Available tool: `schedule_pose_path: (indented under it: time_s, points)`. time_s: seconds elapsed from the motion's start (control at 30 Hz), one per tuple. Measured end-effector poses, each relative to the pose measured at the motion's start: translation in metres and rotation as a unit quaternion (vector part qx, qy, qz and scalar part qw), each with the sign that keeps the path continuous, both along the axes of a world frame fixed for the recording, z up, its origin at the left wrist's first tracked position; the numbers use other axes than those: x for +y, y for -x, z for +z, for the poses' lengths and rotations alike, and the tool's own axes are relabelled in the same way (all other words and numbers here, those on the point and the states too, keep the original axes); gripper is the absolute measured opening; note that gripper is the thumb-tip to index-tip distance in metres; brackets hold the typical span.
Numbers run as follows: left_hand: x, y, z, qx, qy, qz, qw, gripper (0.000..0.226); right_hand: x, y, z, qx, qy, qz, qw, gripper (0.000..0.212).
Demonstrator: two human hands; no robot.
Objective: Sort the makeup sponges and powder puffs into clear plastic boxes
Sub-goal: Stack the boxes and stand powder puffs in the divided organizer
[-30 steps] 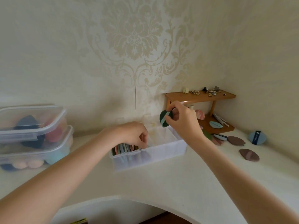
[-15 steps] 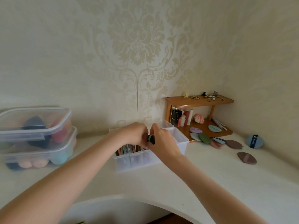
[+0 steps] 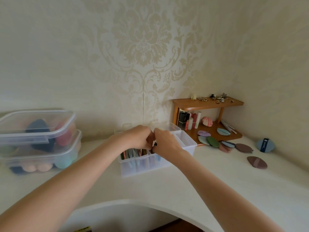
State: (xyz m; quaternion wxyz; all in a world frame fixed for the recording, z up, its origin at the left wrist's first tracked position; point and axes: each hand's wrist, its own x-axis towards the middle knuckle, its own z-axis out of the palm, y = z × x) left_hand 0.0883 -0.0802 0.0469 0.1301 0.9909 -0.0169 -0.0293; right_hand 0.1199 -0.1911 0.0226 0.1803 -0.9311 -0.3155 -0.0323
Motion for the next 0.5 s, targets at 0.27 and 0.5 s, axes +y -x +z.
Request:
schedule_pose_path:
  time_s: [0.27,0.5]
  points:
    - [0.003,0.000,0.007,-0.083,0.031,0.019,0.996,0.014,-0.028,-0.010,0.020,0.080,-0.077,0.055,0.992,0.024]
    - [-0.009,-0.011,0.002,-0.043,0.041,-0.055,0.997,0.015,-0.106,-0.079,0.020,-0.033,-0.031,-0.212,0.976,0.028]
